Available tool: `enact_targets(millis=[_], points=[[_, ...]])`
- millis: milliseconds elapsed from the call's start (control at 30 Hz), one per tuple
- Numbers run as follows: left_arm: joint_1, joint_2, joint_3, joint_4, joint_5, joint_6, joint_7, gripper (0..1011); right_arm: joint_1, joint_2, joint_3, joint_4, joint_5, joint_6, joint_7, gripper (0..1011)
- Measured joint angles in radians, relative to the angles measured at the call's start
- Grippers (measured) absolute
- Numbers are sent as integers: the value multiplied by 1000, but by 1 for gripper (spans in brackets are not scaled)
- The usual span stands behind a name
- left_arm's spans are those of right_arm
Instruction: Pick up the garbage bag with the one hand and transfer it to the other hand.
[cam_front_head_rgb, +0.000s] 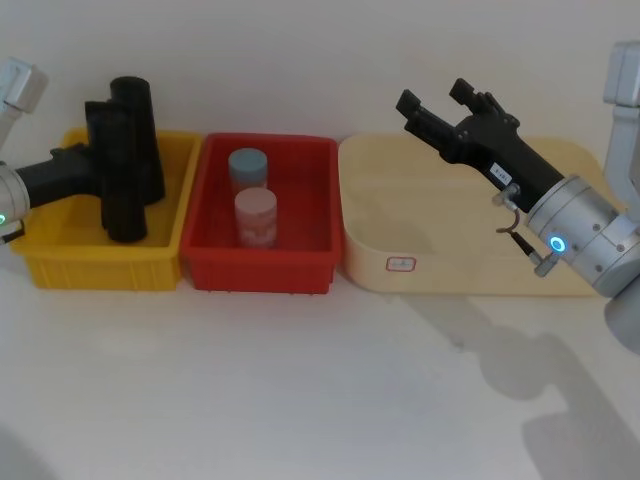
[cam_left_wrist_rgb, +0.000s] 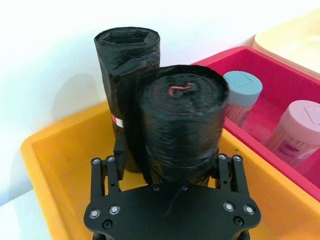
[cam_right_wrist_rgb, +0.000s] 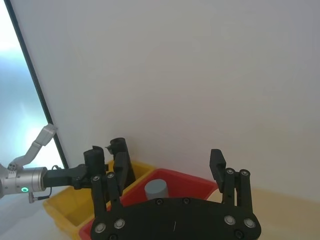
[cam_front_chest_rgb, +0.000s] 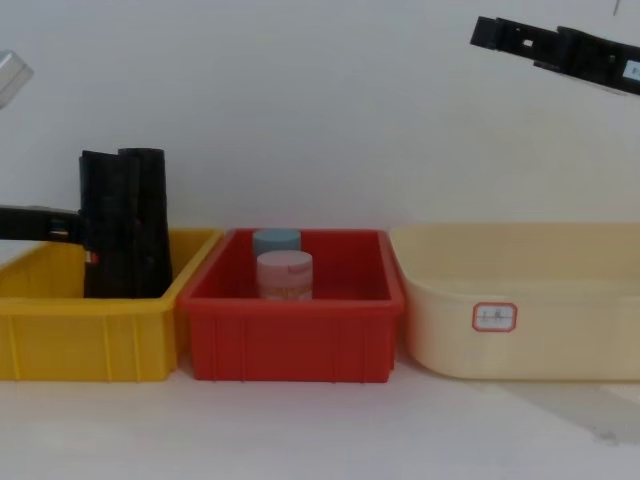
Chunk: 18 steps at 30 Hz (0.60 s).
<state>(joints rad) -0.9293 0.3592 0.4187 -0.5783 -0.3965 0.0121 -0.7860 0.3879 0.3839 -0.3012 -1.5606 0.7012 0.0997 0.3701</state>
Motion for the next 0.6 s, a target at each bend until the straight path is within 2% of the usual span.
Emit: enact_targets(millis=[300,333,433,600], points=[[-17,-10,1,34,2,-15,-9,712,22,10,-20,5,5,25,4,1001],[-18,-11,1,36,3,-16,-10,646,25,10,-23,7,6,30,6,1001],[-21,-13,2,42,3,-19,-11,564,43,12,-37,23,11,53,15,1001],[-25,-15,2,49,3,-22,-13,517,89,7,-74,69,16,100,40,1001]])
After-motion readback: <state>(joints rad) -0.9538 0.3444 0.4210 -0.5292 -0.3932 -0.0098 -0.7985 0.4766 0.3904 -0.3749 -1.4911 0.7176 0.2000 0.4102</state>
